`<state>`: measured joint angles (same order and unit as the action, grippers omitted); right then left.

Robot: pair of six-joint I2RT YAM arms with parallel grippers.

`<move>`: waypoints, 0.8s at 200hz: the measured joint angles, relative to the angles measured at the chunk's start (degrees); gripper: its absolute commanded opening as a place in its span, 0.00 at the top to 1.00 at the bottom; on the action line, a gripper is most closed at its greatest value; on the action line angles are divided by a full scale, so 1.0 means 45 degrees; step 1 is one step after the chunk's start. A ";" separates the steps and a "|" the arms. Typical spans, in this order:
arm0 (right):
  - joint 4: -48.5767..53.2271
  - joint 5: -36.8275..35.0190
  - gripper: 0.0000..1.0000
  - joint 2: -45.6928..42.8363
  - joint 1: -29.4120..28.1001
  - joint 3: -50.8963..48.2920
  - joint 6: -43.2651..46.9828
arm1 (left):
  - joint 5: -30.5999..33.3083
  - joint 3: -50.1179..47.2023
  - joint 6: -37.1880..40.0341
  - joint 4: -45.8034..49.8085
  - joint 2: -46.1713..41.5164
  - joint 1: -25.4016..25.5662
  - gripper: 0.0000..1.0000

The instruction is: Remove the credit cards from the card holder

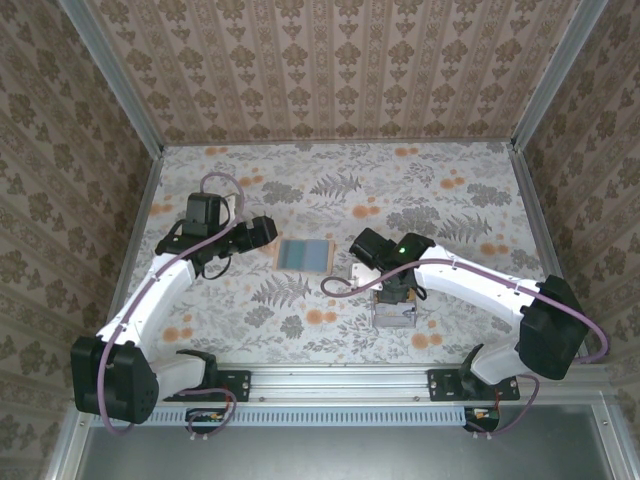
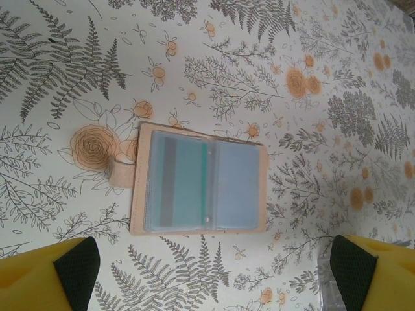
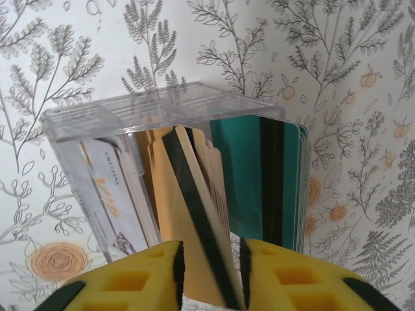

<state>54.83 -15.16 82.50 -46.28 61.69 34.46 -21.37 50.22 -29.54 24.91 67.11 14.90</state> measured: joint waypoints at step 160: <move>-0.0753 0.0549 0.72 -0.0199 0.1501 0.0675 -0.4303 | -0.0015 -0.0005 0.0000 0.0092 0.0413 0.0000 0.04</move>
<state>51.44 -12.69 81.60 -39.53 64.73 15.09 -21.43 50.19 -29.54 25.32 68.97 14.90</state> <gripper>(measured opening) 0.292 0.955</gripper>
